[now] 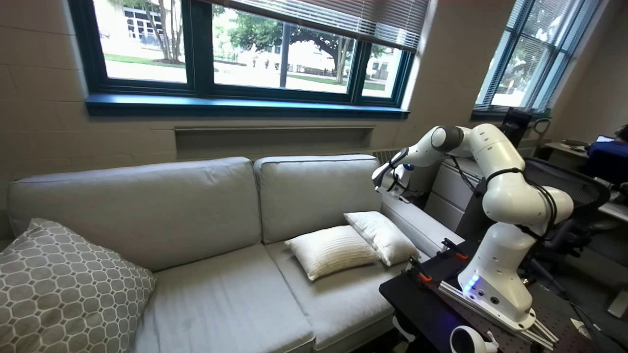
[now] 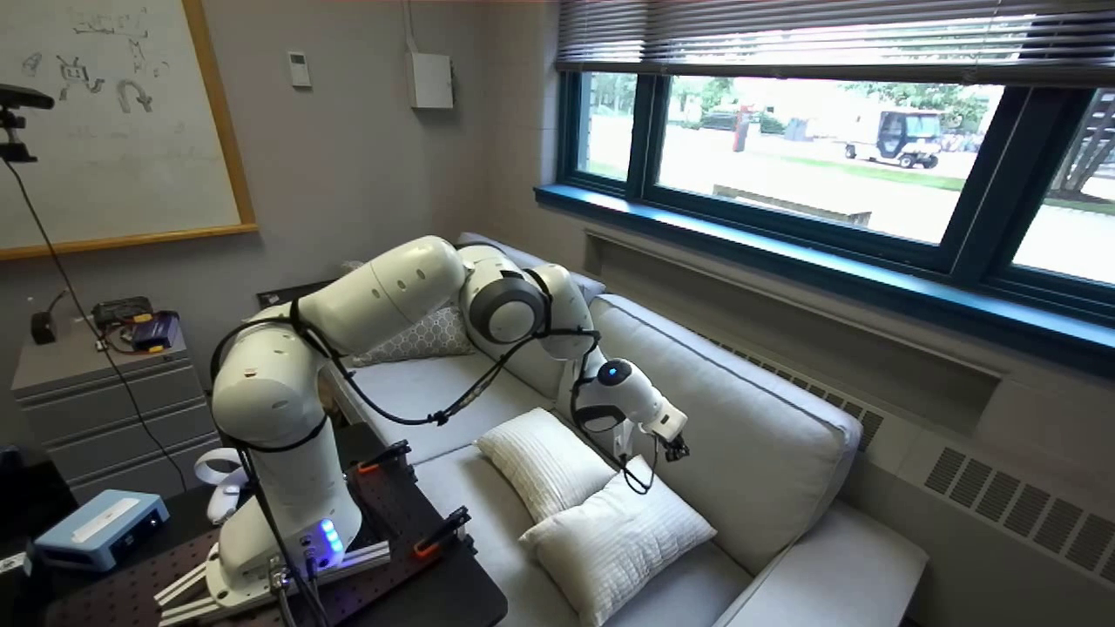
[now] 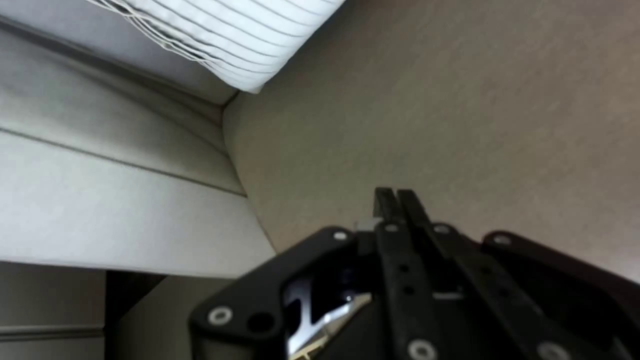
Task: Arrange the two pillows neatly to the right
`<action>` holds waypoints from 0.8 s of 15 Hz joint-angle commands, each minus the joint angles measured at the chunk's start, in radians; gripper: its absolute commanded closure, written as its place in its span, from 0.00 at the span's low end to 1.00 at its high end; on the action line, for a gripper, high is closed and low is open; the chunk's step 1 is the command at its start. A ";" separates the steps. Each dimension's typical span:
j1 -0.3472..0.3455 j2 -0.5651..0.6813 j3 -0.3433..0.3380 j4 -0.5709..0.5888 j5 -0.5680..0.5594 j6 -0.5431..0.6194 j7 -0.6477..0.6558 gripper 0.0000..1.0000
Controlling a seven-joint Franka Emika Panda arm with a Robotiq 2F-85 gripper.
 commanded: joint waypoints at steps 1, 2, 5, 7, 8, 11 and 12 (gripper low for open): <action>0.010 -0.041 -0.082 -0.072 -0.027 -0.001 0.109 0.97; -0.056 -0.051 -0.030 -0.074 -0.086 -0.130 0.109 0.98; -0.070 -0.006 -0.020 -0.031 -0.136 -0.147 0.114 0.65; -0.096 -0.005 -0.010 -0.030 -0.151 -0.161 0.109 0.74; -0.091 -0.004 -0.014 -0.030 -0.152 -0.160 0.109 0.42; -0.058 0.020 -0.008 -0.030 -0.175 -0.152 0.096 0.32; -0.037 0.034 -0.017 -0.021 -0.179 -0.157 0.100 0.25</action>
